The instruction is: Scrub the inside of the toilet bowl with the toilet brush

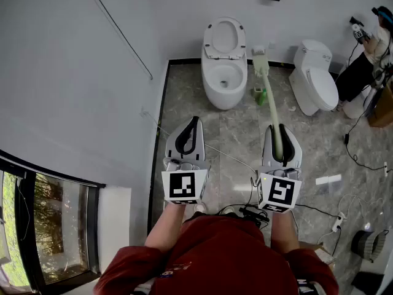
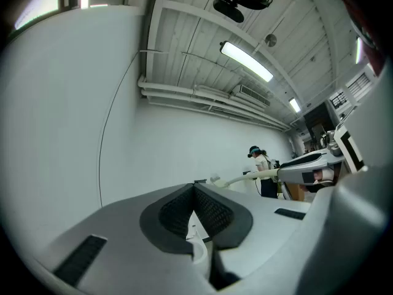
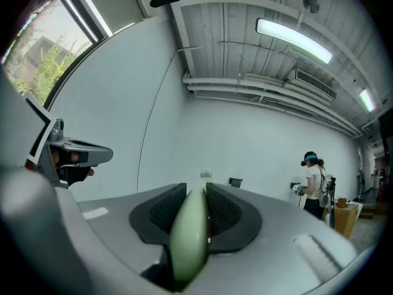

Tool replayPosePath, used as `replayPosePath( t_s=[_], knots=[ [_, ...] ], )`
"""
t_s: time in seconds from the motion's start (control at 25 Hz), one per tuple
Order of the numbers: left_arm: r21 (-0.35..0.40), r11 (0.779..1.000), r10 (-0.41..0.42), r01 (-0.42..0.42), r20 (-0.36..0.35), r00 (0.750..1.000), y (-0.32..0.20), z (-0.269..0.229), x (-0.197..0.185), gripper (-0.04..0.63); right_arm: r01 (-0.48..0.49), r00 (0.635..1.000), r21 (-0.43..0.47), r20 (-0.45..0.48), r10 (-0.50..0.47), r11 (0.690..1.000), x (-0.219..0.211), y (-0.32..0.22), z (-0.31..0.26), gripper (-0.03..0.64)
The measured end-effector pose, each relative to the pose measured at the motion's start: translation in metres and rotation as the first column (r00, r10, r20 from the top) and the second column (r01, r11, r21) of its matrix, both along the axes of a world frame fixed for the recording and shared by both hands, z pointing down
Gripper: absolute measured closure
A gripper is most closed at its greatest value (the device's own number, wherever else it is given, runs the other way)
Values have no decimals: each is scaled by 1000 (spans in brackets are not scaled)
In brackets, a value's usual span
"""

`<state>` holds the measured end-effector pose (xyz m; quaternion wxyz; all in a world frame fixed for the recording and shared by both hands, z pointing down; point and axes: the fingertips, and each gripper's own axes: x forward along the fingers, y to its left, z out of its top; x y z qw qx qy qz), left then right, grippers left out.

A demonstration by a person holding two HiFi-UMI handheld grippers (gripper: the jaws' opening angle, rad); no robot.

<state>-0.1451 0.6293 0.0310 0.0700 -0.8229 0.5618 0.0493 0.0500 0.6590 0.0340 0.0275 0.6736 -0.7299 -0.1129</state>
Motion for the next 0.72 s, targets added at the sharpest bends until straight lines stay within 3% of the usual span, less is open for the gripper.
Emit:
replayPosePath(
  t_s=[0.4,0.72],
  knots=[
    [8,1000,-15,14,27,1000,10,0,14,591,-1,1000,-21,28,2,1000,17,8,10,503],
    [-38,999,-3,5,46,999,20,17,46,591,22,997,-82,70,-17,996,43,14,36,503]
  ],
)
